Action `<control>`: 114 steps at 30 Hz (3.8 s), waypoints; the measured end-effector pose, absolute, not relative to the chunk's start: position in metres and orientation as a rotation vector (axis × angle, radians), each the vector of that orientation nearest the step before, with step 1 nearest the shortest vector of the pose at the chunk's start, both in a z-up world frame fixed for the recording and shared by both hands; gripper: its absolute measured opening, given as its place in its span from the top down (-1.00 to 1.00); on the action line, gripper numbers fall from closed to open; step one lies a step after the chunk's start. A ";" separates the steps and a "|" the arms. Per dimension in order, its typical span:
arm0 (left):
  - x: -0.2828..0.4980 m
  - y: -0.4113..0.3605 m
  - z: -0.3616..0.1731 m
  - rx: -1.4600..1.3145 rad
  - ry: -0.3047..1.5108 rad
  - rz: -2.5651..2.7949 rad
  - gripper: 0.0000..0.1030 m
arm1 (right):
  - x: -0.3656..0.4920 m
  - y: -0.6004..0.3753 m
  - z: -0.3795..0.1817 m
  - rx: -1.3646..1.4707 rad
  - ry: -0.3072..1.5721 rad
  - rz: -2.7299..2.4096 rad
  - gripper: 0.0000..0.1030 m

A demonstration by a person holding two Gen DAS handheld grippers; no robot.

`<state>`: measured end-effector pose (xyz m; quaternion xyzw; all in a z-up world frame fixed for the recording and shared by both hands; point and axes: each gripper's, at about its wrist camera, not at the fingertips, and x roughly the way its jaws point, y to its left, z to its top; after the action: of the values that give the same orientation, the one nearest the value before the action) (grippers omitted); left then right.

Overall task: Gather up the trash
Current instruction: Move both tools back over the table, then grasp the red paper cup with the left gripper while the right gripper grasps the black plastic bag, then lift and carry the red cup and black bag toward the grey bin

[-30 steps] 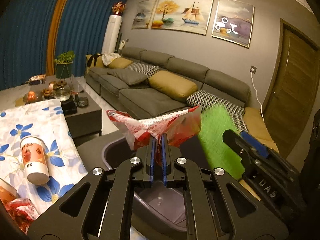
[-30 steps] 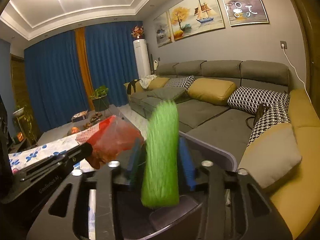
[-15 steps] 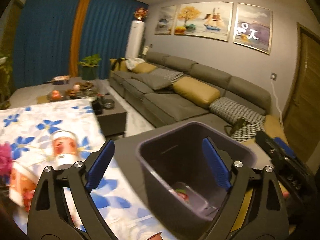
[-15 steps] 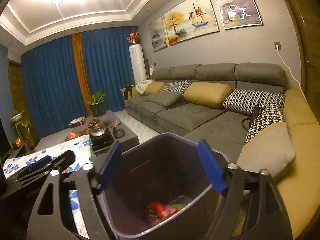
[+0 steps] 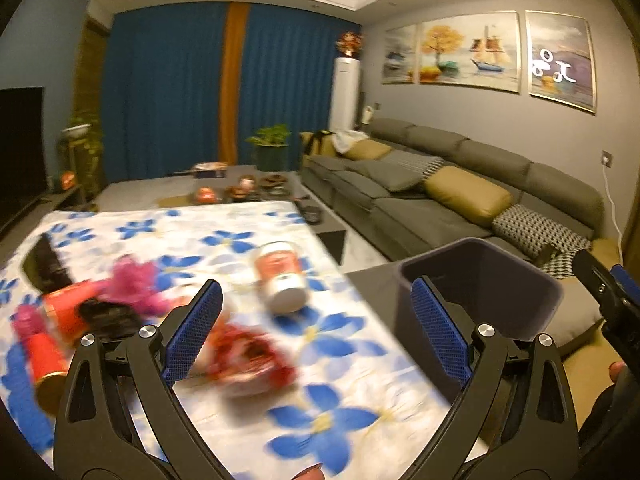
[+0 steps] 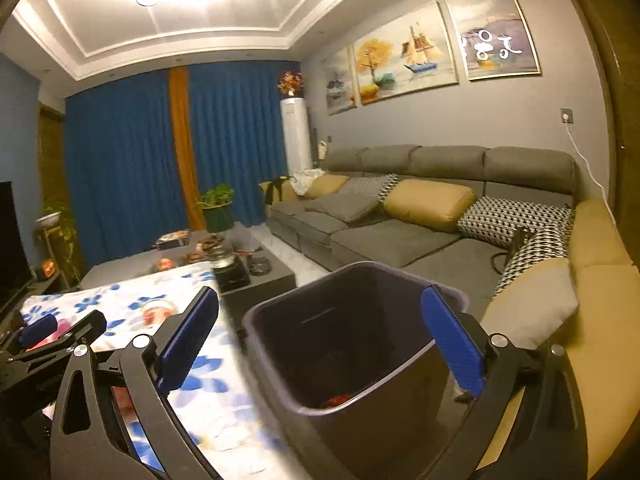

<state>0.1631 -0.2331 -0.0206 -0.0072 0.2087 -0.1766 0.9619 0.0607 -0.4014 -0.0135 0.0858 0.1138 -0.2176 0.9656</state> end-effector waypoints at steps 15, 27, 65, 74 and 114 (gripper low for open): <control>0.099 -0.035 -0.044 -0.024 0.409 0.014 -0.82 | 0.062 -0.249 -0.029 0.133 0.292 -0.126 -0.89; 0.094 0.019 -0.067 -0.005 0.441 0.029 -0.79 | 0.069 -0.190 -0.037 0.104 0.330 -0.045 -0.89; 0.119 0.062 -0.059 -0.129 0.521 -0.090 0.96 | 0.159 -0.127 -0.067 0.007 0.463 0.057 -0.76; 0.121 0.082 -0.045 -0.156 0.478 -0.060 0.96 | 0.202 -0.103 -0.085 -0.018 0.527 0.076 -0.60; 0.115 0.073 -0.034 -0.161 0.465 -0.072 0.96 | 0.151 -0.126 -0.051 0.012 0.486 0.244 0.86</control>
<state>0.1151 0.0732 -0.0339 -0.0796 0.2301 -0.0357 0.9692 0.1506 -0.1261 -0.0512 0.0062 0.2402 0.1207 0.9632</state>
